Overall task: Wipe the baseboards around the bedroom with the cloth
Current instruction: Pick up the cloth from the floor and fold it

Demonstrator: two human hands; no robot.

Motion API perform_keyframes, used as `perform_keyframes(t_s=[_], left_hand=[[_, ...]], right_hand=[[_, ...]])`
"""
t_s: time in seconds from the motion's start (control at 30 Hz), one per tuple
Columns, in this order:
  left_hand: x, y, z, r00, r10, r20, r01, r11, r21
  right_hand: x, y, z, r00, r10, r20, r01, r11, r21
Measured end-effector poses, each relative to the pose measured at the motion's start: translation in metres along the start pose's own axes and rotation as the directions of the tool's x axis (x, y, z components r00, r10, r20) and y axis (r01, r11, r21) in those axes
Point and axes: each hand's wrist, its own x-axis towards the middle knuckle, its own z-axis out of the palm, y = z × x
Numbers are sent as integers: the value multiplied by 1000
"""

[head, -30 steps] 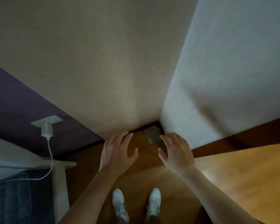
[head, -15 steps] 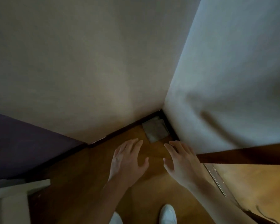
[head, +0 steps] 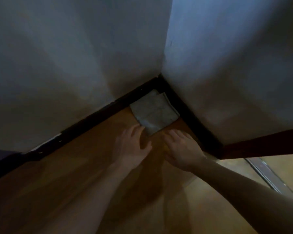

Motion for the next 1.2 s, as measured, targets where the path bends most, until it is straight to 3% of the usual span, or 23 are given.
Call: perform_keyframes(t_s=[0.17,0.43,0.77,0.93,1.2], left_hand=[[48,-31,51,992,123,-27,-121,989,82],[85,-46,70,937,339,-86,-314,923,223],[36,-80,79,906,418,69,-422,874,243],[-1,-98,87,833,552,34,-542,803,248],[-25,-96,95,681,732,-6,-717,669,194]], right_hand=[[59,34,52,995,27,-100,-24,999,30],[85,50,81,982,30,-185,-15,996,83],[27,12,92,978,-58,-200,50,998,-48],[-18,-14,109,982,-92,-167,85,995,-48],[-65,-28,134,972,-103,-212,128,986,105]])
